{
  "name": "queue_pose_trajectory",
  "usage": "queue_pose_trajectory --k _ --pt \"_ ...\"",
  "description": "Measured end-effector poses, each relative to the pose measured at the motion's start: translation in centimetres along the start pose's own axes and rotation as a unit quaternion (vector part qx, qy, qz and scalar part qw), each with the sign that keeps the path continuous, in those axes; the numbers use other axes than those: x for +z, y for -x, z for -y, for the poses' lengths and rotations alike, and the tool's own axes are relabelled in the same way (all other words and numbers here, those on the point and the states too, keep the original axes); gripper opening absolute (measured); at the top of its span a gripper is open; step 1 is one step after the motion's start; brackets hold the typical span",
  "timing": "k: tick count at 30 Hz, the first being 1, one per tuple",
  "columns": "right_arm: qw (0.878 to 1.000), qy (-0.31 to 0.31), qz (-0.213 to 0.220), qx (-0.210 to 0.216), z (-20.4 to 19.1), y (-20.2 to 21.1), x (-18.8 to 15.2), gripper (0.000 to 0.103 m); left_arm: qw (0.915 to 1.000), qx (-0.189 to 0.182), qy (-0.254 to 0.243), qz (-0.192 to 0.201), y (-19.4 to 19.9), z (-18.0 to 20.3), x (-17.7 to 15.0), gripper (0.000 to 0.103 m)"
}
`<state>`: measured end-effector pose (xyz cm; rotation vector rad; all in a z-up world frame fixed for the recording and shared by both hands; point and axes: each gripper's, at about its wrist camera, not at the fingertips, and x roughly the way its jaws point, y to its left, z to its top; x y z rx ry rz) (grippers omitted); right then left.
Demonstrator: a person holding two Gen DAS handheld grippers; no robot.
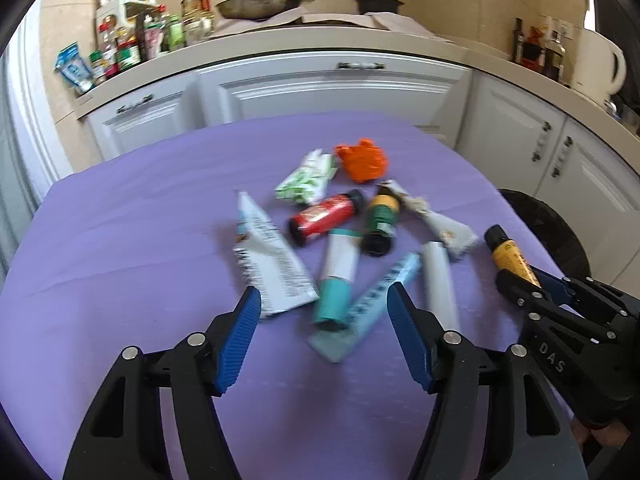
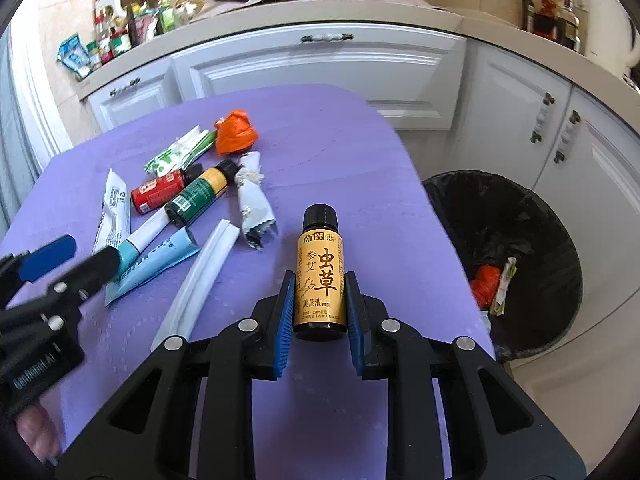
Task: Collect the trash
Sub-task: 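Grasp the amber bottle with the right tool while the left tool grasps the white tube, then carry both items over the bin and open both tools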
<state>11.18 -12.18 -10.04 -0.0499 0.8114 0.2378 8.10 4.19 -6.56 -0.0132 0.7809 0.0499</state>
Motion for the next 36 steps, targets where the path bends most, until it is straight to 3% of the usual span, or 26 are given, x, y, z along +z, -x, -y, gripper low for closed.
queue_pose_trajectory --k 9,13,19,21,27,36 --pt "0.999 -0.031 0.018 0.000 3.0 1.7 -0.8 0.023 0.9986 -0.032 -0.035 -0.024 -1.6 4.5 -0.8 0.062" --pt "0.999 -0.040 0.021 0.001 3.8 2.0 -1.0 0.023 0.9980 -0.025 -0.051 -0.025 -2.1 5.4 -0.8 0.060" --pt "0.999 -0.046 0.024 0.005 4.3 2.1 -1.1 0.023 0.9967 -0.034 -0.066 -0.033 -2.6 6.2 -1.1 0.034" --pt "0.999 -0.047 0.025 0.006 4.4 2.1 -1.1 0.023 0.9962 -0.036 -0.073 -0.029 -2.5 6.5 -1.2 0.020" --pt "0.998 -0.051 0.035 0.005 4.4 2.6 -1.2 0.023 0.9973 -0.048 -0.052 -0.021 -2.2 6.0 -1.1 0.018" --pt "0.995 -0.055 0.075 -0.021 5.2 4.6 -0.4 0.023 0.9965 -0.057 -0.044 0.043 0.9 6.3 0.6 0.018"
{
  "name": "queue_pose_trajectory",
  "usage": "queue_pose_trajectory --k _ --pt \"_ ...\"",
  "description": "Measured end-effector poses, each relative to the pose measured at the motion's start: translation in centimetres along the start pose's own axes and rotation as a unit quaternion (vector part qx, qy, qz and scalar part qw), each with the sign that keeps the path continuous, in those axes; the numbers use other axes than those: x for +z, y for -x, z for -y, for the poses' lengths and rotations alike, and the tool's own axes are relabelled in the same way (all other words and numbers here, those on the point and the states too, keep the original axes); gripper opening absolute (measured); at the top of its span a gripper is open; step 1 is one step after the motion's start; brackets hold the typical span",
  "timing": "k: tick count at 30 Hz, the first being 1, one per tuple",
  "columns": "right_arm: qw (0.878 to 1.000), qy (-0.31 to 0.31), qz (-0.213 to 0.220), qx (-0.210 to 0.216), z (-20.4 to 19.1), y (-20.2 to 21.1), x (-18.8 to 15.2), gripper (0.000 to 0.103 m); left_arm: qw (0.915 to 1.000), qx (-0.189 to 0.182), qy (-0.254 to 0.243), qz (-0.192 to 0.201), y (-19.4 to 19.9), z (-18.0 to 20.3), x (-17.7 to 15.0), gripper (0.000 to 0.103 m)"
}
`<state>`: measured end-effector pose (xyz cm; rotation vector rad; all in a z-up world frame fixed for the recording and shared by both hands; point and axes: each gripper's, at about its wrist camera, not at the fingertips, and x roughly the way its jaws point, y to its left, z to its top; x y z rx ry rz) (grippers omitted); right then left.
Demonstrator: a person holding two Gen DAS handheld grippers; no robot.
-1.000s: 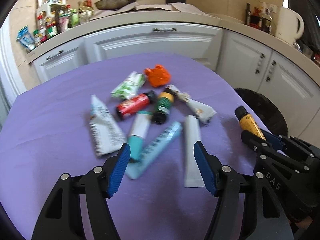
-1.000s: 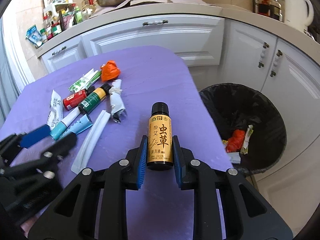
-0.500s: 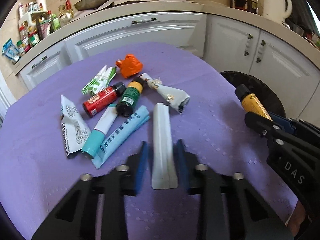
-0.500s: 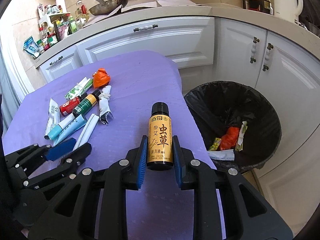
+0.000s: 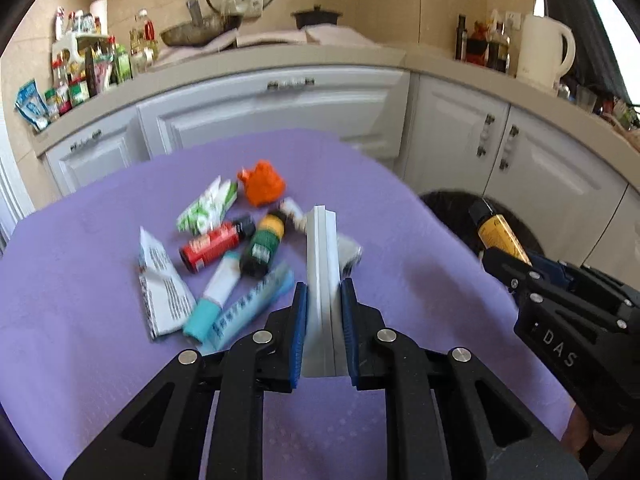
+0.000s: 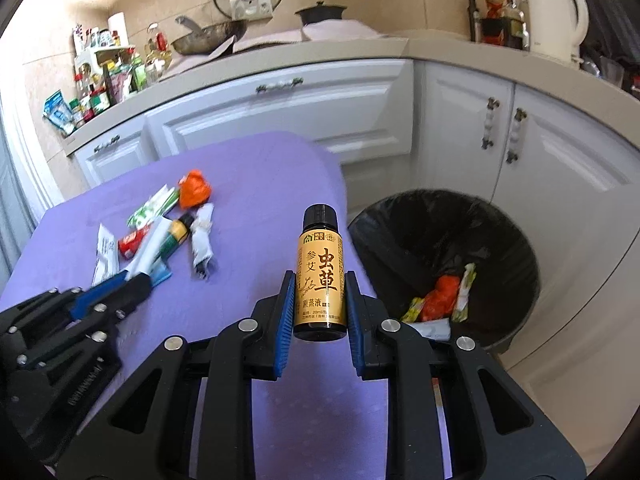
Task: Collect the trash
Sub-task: 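Carry both items over the bin and open both tools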
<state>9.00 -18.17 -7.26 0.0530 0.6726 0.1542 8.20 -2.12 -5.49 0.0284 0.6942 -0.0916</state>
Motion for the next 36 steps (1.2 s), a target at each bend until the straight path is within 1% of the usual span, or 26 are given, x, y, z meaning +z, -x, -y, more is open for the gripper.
queue_pose_trajectory --k 3,11,18,24,36 --pt "1.000 0.002 0.017 -0.019 0.8 0.5 0.8 0.023 0.9998 0.001 -0.002 0.021 0.3 0.4 1.2 0.018" --pt "0.996 -0.017 0.060 -0.067 4.7 1.1 3.2 0.023 0.9988 -0.015 -0.005 0.047 -0.8 2.9 4.2 0.018" --pt "0.991 -0.029 0.081 -0.101 8.0 0.5 4.7 0.023 0.9981 -0.030 -0.014 0.052 -3.0 5.8 6.3 0.018" --pt "0.989 -0.037 0.092 -0.114 10.2 -0.3 5.5 0.023 0.9976 -0.036 -0.025 0.054 -4.7 7.8 7.7 0.018" --pt "0.988 -0.044 0.088 -0.122 11.8 -2.4 5.6 0.023 0.9980 -0.030 -0.035 0.043 -7.8 9.6 8.8 0.018"
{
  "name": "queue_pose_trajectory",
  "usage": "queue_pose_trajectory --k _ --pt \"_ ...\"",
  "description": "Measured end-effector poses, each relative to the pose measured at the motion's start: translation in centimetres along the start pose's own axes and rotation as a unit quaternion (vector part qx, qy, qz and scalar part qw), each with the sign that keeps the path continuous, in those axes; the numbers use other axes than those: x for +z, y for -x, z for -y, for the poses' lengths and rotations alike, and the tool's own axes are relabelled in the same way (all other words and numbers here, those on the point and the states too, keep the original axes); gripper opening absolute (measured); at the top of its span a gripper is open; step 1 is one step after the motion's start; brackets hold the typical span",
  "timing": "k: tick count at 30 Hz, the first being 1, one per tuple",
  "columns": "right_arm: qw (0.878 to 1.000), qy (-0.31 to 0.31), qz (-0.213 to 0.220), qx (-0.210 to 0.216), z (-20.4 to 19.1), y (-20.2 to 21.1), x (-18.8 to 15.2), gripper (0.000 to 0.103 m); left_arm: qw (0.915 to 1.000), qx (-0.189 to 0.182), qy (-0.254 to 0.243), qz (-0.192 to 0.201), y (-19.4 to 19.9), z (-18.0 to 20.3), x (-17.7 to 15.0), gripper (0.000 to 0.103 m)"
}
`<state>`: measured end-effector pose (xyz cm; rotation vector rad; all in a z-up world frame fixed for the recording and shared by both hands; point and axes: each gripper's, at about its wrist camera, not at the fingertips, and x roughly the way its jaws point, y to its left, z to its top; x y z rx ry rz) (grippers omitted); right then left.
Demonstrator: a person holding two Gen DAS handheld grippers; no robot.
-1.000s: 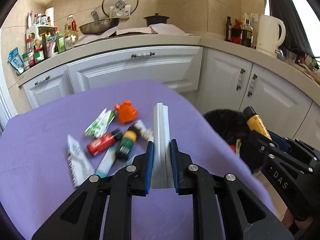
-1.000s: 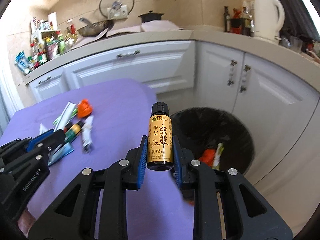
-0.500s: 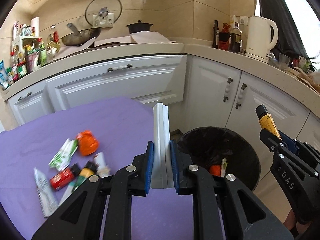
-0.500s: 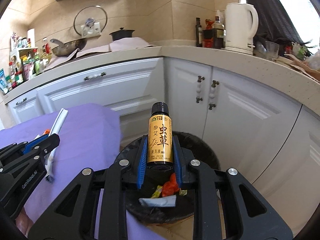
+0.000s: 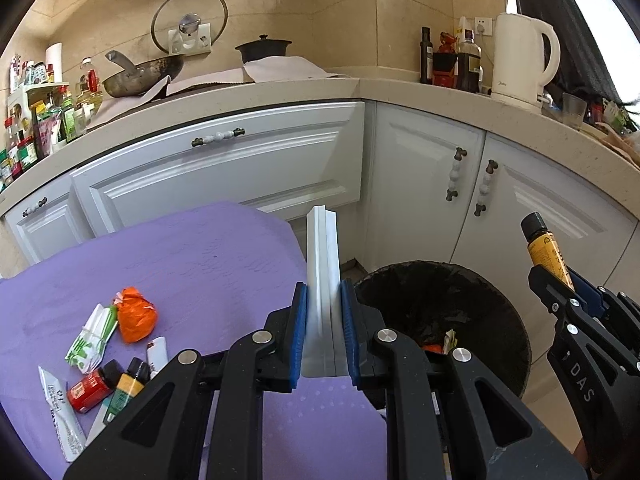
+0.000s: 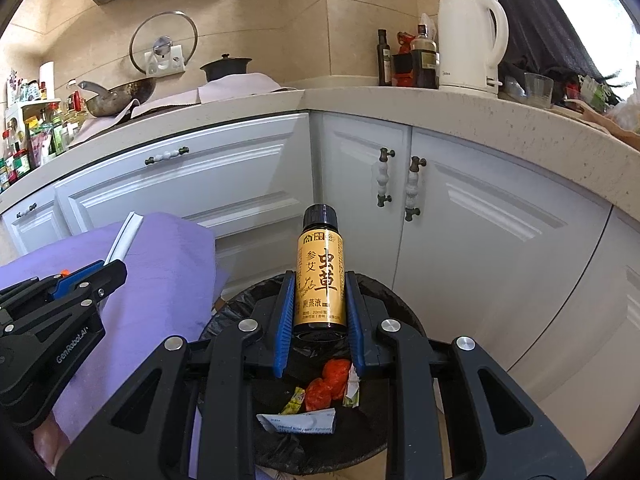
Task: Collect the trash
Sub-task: 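Carry both items over the bin and open both tools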
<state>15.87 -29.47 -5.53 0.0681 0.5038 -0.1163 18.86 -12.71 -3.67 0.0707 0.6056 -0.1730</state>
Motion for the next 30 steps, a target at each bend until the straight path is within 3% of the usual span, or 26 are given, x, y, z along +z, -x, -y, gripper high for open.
queue_pose_trajectory --k 25,27,29,30 --pt "0.999 -0.023 -0.021 -0.026 2.4 -4.6 -0.6 0.023 0.9992 -0.006 -0.026 -0.030 -4.5 3.1 0.7 0.019" --pt "0.999 -0.027 -0.024 -0.024 2.5 -4.9 -0.8 0.025 0.9991 -0.005 -0.028 -0.032 -4.7 3.2 0.6 0.026" --pt "0.999 -0.029 -0.024 -0.027 2.5 -5.0 -0.8 0.041 0.9990 -0.005 -0.030 -0.034 -4.9 3.3 0.6 0.037" --pt "0.999 -0.030 -0.021 -0.030 2.5 -4.9 -0.7 0.044 0.9990 -0.006 -0.029 -0.034 -4.8 3.3 0.5 0.044"
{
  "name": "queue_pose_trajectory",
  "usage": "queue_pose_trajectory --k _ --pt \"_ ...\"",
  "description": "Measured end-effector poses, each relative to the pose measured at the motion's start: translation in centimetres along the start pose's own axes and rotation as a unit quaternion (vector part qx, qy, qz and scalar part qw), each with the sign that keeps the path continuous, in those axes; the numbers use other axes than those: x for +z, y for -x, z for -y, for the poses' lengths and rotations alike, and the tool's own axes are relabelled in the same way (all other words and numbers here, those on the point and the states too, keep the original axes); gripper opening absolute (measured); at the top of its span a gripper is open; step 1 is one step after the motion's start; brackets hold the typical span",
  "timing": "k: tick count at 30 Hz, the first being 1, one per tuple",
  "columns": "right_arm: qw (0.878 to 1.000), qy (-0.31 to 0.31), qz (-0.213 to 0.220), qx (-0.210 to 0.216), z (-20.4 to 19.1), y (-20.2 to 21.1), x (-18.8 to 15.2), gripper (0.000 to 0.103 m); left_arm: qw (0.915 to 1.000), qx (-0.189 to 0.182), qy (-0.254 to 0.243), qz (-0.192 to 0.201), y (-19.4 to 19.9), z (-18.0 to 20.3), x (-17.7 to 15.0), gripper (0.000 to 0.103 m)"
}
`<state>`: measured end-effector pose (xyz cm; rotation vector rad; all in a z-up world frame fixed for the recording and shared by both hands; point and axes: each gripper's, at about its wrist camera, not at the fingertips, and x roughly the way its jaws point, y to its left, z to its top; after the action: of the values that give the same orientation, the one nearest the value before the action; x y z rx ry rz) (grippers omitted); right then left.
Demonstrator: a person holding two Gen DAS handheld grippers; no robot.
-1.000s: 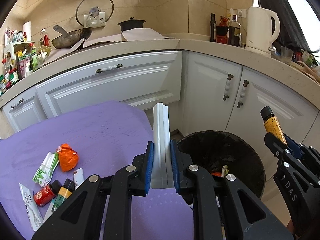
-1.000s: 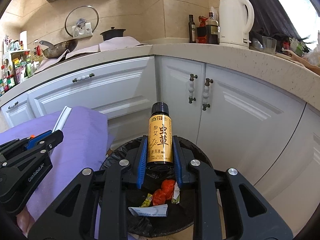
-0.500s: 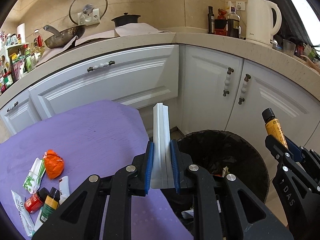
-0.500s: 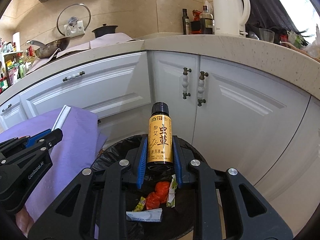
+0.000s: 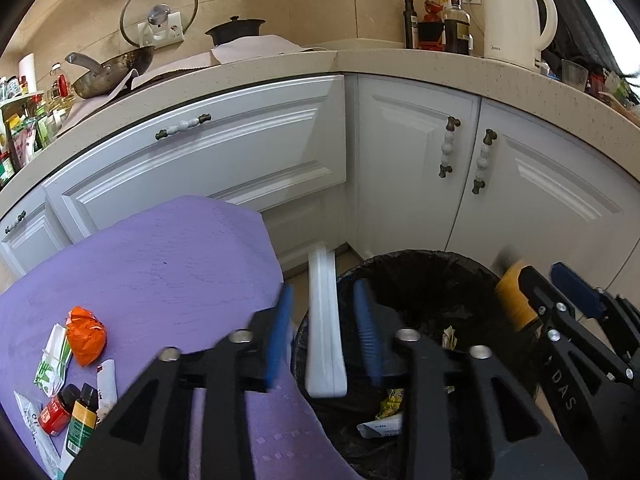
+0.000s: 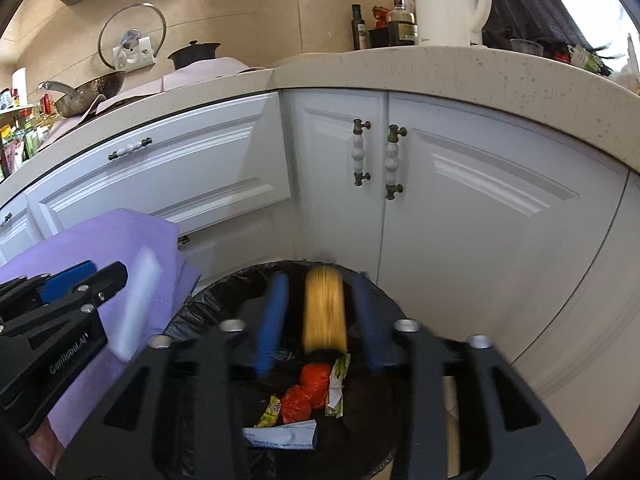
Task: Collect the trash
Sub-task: 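Carry both items over the bin and open both tools, then withdraw both open tools from the bin back over the table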
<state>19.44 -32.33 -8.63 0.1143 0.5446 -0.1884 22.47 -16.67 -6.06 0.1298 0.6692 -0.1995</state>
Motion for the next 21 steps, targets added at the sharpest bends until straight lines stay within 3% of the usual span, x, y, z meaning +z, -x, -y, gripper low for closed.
queue_pose_trajectory --k 9,21 --pt "1.000 0.000 0.004 0.008 -1.2 1.7 0.4 0.044 0.9999 0.005 0.014 0.002 1.7 -1.6 -0.4 0.060" --pt "0.997 0.023 -0.014 0.071 -7.1 5.8 -0.8 0.044 0.9989 0.039 0.026 -0.009 7.0 -8.0 -4.4 0.064"
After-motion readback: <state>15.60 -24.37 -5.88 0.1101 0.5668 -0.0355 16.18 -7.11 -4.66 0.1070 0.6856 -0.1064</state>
